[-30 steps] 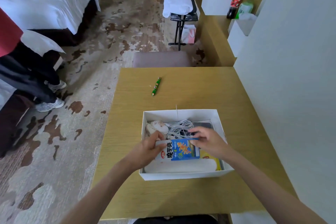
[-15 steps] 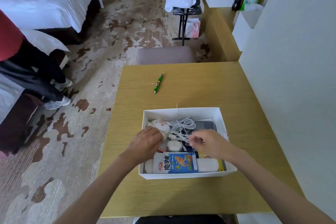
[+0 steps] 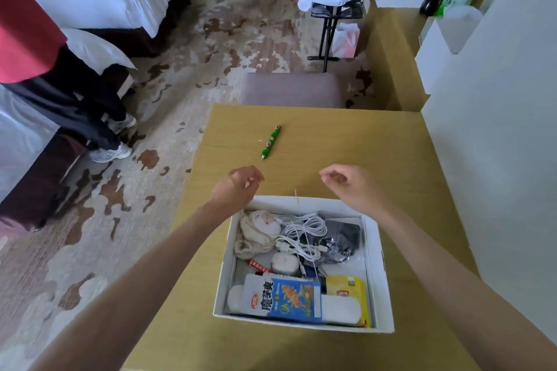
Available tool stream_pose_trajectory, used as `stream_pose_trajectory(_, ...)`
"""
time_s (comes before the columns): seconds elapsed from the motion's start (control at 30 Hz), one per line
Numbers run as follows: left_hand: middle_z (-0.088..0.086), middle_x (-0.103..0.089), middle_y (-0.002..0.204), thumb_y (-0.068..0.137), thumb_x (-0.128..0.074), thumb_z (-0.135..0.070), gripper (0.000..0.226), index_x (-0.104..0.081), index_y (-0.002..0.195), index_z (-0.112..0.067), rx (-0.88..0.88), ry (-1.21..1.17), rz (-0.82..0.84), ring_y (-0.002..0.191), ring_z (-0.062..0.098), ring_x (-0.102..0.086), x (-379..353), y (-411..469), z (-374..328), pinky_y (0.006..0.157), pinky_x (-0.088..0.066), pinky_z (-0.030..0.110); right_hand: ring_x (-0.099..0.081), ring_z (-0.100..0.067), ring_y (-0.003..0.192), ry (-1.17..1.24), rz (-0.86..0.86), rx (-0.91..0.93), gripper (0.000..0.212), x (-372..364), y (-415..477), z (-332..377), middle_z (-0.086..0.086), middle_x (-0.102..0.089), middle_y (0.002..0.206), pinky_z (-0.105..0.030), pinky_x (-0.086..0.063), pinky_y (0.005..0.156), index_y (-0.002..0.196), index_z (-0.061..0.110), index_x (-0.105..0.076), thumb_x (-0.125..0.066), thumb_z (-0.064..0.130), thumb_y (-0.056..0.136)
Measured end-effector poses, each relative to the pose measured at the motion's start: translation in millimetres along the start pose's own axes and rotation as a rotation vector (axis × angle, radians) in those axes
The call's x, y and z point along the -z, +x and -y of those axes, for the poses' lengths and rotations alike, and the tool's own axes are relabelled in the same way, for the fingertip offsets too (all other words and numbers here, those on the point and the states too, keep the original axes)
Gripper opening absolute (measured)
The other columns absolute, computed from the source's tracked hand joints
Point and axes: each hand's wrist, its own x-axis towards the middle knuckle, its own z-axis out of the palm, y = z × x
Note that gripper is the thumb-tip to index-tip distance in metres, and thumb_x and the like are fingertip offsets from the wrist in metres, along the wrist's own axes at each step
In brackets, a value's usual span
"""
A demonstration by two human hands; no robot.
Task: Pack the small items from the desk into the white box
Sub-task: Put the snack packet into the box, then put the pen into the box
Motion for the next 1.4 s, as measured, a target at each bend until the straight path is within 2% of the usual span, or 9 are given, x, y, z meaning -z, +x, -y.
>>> stream_pose_trajectory(0.1,0.004,-0.068,0.097,0.089,-0.051,-0.014,0.019,-0.068,0.095,-0.019,0.077,0.015,0.107,0.083,0.021,-0.062,-11.8,40.7,19.0,0.072,-0.049,0.029,-0.053,0.006,0.082,-0.081,0.107,-0.056,0.024,-12.6,31.5,-8.8,0.014,-0.061,0.104,-0.002,-0.042,0.057,0.118,0.016,-0.064,-0.055,0.023,0.096)
stream_pose_trajectory(0.2,0.009,-0.068,0.104,0.089,-0.050,-0.015,0.019,-0.065,0.101,-0.017,0.123,0.087,0.170,0.092,0.028,-0.064,-28.4,82.4,39.1,0.081,-0.053,0.038,-0.054,0.006,0.073,-0.109,0.239,-0.173,0.023,-33.8,62.8,-24.4,0.006,-0.066,0.109,-0.011,-0.043,0.056,0.116,0.014,-0.063,-0.059,0.018,0.094)
stream_pose_trajectory(0.37,0.010,-0.053,0.122,0.089,-0.048,-0.023,0.033,-0.048,0.120,-0.013,0.174,0.276,0.183,0.112,0.031,-0.050,-59.7,141.3,58.2,0.077,-0.045,0.041,-0.060,-0.019,0.102,-0.201,0.559,-0.322,0.044,-74.7,102.3,-59.2,0.001,-0.061,0.115,-0.034,-0.050,0.092,0.122,0.016,-0.059,-0.075,0.019,0.081)
stream_pose_trajectory(0.5,0.008,-0.046,0.127,0.092,-0.048,-0.028,0.041,-0.041,0.128,-0.012,0.124,0.483,0.165,0.115,0.026,-0.046,-76.1,176.5,67.1,0.080,-0.048,0.042,-0.056,-0.020,0.094,-0.493,0.748,-0.241,0.032,-96.3,118.5,-73.5,0.003,-0.056,0.104,-0.031,-0.050,0.080,0.106,0.023,-0.059,-0.075,0.025,0.078)
stream_pose_trajectory(0.67,0.011,-0.048,0.123,0.098,-0.045,-0.023,0.033,-0.041,0.127,-0.008,0.109,0.525,0.123,0.110,0.026,-0.049,-93.5,202.1,79.8,0.073,-0.050,0.040,-0.051,-0.018,0.078,-0.663,0.768,-0.030,0.026,-100.0,137.4,-71.5,0.008,-0.046,0.080,-0.025,-0.034,0.055,0.069,0.028,-0.046,-0.064,0.015,0.083)
stream_pose_trajectory(0.87,0.015,-0.047,0.123,0.097,-0.044,-0.017,0.029,-0.042,0.123,-0.003,0.212,0.330,0.162,0.110,0.031,-0.048,-100.9,199.7,85.0,0.073,-0.044,0.040,-0.062,-0.027,0.086,-0.748,0.656,-0.048,0.019,-84.0,142.3,-73.2,-0.009,-0.066,0.098,-0.038,-0.052,0.069,0.091,0.012,-0.063,-0.055,0.029,0.091)
stream_pose_trajectory(1.0,0.019,-0.046,0.127,0.097,-0.045,-0.016,0.033,-0.044,0.127,-0.002,0.293,0.042,0.207,0.112,0.034,-0.050,-85.3,183.4,83.4,0.091,-0.043,0.044,-0.060,-0.012,0.074,-0.438,0.453,-0.210,0.015,-57.2,126.1,-69.2,0.004,-0.064,0.089,-0.024,-0.043,0.056,0.096,0.022,-0.062,-0.056,0.035,0.094)
stream_pose_trajectory(1.2,0.019,-0.061,0.101,0.097,-0.049,-0.016,0.021,-0.046,0.116,-0.009,0.174,-0.245,0.059,0.082,0.035,-0.060,-31.9,104.8,41.2,0.066,-0.049,0.042,-0.066,-0.004,0.074,0.349,-0.038,-0.182,0.013,-8.8,60.5,-25.3,0.001,-0.071,0.084,-0.018,-0.053,0.068,0.097,0.012,-0.066,-0.059,0.021,0.094)
stream_pose_trajectory(1.4,0.003,-0.059,0.091,0.094,-0.054,-0.011,0.014,-0.053,0.108,-0.014,-0.020,-0.146,-0.086,0.081,0.023,-0.055,12.1,-14.6,-2.9,0.066,-0.045,0.038,-0.069,-0.009,0.075,0.652,-0.036,-0.160,0.009,0.4,-12.0,3.6,-0.001,-0.074,0.085,-0.019,-0.055,0.070,0.093,0.015,-0.068,-0.064,0.022,0.089)
